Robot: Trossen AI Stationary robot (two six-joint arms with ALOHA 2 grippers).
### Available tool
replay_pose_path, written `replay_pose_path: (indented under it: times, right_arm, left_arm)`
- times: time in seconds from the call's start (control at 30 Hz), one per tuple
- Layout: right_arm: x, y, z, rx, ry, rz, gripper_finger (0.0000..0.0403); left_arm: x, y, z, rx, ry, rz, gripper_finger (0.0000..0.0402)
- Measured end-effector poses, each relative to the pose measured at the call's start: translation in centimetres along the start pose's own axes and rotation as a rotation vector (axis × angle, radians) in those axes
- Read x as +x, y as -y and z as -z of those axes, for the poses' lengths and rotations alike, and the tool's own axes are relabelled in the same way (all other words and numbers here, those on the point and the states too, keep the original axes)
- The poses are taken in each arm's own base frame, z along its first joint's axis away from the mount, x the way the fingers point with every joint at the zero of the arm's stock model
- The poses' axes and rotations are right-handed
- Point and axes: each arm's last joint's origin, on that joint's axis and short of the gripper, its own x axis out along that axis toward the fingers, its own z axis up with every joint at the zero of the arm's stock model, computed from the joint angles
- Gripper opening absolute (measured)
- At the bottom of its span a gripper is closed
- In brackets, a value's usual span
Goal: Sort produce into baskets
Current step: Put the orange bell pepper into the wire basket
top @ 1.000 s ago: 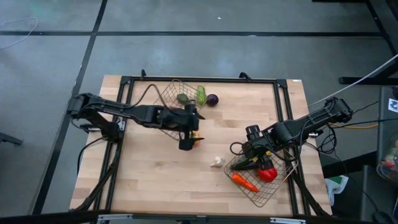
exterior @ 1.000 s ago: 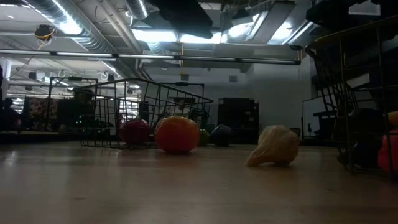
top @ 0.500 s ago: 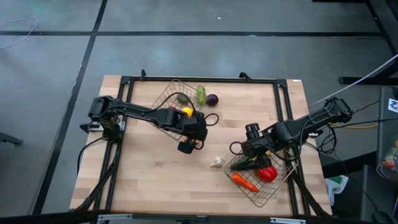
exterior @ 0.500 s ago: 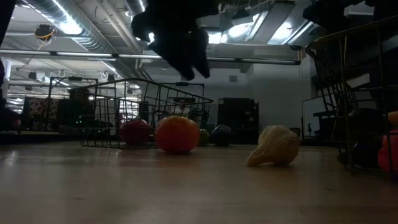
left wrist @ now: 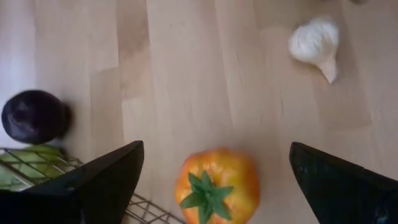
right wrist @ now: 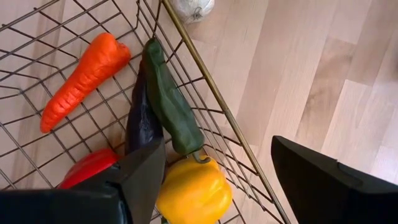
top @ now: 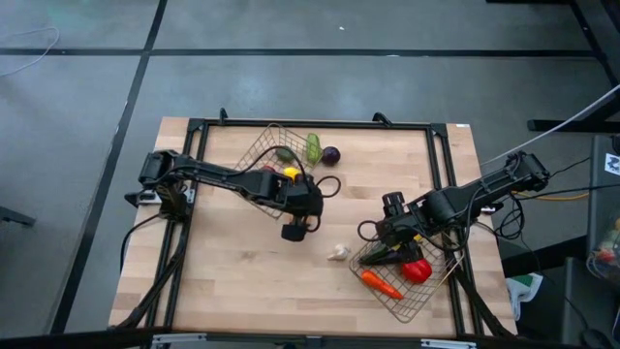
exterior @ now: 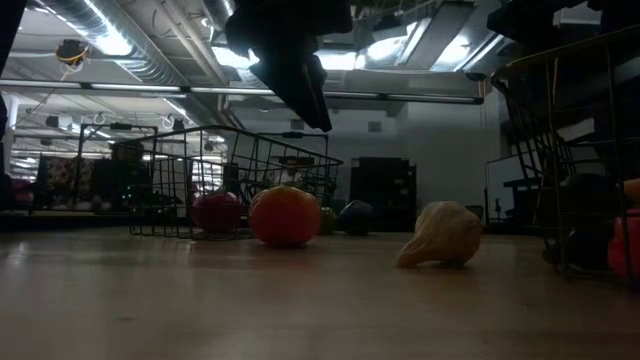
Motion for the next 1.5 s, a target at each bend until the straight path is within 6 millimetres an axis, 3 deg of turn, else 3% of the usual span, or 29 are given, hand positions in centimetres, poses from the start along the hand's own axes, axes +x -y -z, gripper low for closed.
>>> replay_pose_path:
  times: [0.17,0.43,0.83,1.5]
  right_arm:
    - [0.0,0.0,0.0,0.0,0.0,0.0,0.0291]
    - [0.0,0.0,0.0,0.002,0.0,0.0,0.0291]
    - [0.0,0.0,-0.2,0.004,0.023,-0.002,0.0291]
    - [0.0,-0.1,-0.5,0.007,0.046,-0.007,0.0291]
  left_arm:
    - [0.0,0.0,-0.1,-0.057,0.011,-0.001,0.04]
    - [0.3,1.2,-0.8,0.201,0.074,0.02,0.04]
    - [4.4,2.1,1.3,0.31,-0.175,0.076,0.04]
    - [6.0,0.8,2.4,0.32,-0.292,0.025,0.04]
